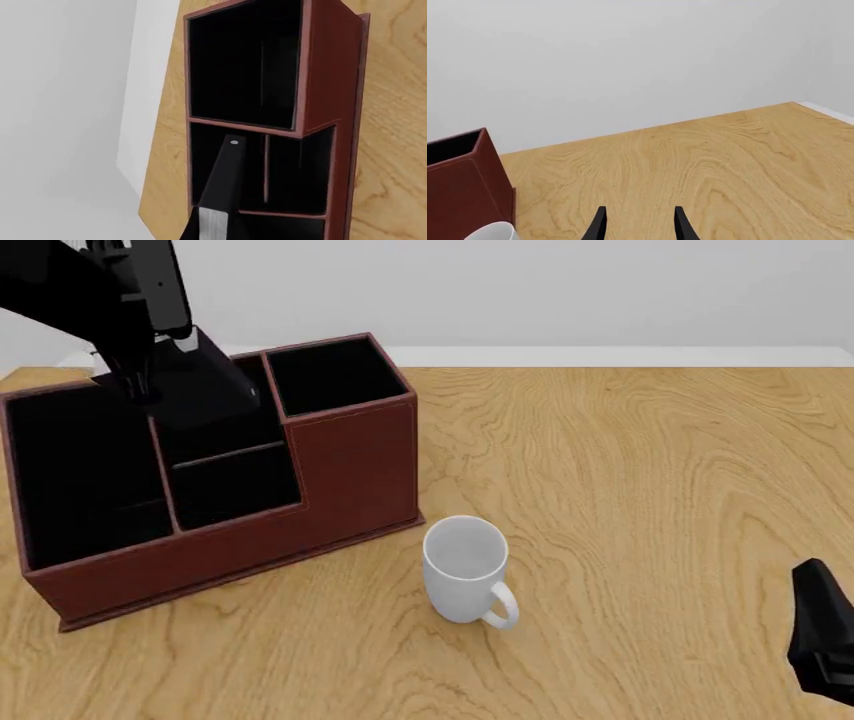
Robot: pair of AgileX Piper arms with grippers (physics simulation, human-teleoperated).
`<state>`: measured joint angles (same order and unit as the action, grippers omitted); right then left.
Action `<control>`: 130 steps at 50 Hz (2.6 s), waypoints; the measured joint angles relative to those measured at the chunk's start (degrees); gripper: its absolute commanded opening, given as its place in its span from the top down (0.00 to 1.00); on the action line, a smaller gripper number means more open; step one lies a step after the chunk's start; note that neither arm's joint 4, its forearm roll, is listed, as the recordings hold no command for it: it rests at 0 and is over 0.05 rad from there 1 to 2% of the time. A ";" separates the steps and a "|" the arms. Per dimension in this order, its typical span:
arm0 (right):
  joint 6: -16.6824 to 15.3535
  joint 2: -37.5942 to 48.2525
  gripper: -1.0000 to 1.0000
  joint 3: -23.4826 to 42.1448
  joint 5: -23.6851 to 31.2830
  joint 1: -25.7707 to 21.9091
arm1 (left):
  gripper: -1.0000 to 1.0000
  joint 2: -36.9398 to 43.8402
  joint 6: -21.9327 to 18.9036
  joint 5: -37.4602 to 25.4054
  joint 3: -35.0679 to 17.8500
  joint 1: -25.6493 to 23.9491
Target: Pick up the book and place it in the front compartment of the caddy.
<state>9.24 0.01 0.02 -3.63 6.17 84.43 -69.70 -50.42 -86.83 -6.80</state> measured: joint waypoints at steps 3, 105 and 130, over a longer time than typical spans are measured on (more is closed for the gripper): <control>-0.03 0.00 0.00 0.00 0.01 -0.01 | 1.00 0.40 0.12 0.36 0.09 0.00; -0.34 0.01 0.00 0.00 0.99 -0.03 | 0.00 12.89 -1.24 14.91 5.49 1.70; -0.35 0.00 0.00 0.00 0.74 -0.22 | 0.00 9.10 -4.94 17.01 6.55 2.82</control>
<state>8.89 0.01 0.02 -2.89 5.96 93.54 -74.64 -33.41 -80.28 -3.98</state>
